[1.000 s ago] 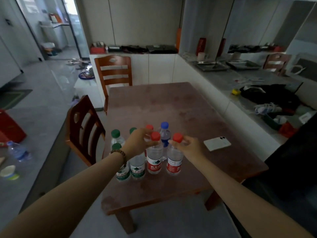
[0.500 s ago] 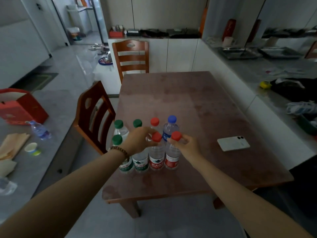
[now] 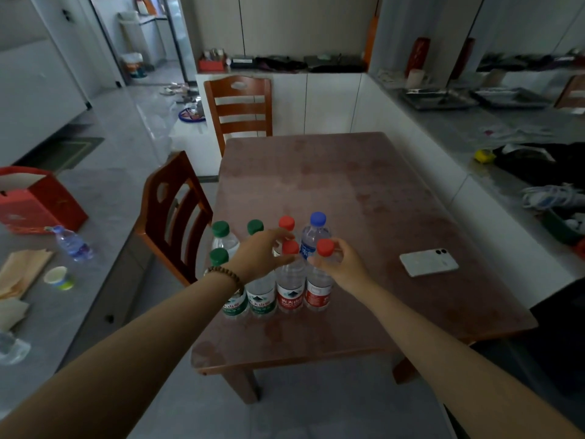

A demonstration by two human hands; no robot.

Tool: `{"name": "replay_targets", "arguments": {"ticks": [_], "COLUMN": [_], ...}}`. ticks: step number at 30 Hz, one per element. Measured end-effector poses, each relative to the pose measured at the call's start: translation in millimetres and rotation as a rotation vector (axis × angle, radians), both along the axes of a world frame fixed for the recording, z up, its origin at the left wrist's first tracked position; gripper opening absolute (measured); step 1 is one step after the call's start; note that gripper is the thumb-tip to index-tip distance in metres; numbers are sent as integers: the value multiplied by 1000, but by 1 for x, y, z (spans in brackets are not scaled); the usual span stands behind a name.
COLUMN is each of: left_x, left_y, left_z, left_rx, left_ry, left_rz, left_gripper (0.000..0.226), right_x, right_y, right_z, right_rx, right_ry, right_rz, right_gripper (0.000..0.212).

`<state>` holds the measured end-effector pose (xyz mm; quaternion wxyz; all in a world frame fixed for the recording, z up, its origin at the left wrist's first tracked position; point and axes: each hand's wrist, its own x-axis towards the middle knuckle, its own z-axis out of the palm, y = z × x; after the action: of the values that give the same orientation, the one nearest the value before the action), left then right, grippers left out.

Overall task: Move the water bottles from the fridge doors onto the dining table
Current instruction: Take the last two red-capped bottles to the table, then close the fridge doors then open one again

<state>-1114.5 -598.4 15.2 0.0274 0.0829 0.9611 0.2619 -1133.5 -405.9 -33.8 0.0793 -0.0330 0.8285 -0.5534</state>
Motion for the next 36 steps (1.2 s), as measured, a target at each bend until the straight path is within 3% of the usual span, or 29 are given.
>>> {"name": "replay_targets", "arguments": {"ticks": [6, 13, 18, 26, 31, 36], "left_x": [11, 17, 45, 158, 265, 397], "left_y": [7, 24, 39, 78, 142, 190], "left_z": [16, 33, 33, 48, 93, 144], "left_rx": [54, -282, -497, -407, -208, 35], "left_ry": [115, 212, 353, 464, 551, 589], "left_rz": [-10, -219, -480, -781, -1035, -1286], "left_gripper": [42, 45, 45, 63, 60, 60], "right_x": [26, 123, 256, 496, 610, 702], "right_y": [21, 92, 128, 90, 52, 18], "right_z": [16, 48, 77, 145, 201, 248], "right_rx": [90, 319, 545, 837, 1025, 1060], "right_ry": [0, -133, -110, -266, -215, -47], "right_rz": [-75, -217, -521, -871, -1014, -1107], "right_gripper": [66, 76, 80, 89, 88, 80]}}
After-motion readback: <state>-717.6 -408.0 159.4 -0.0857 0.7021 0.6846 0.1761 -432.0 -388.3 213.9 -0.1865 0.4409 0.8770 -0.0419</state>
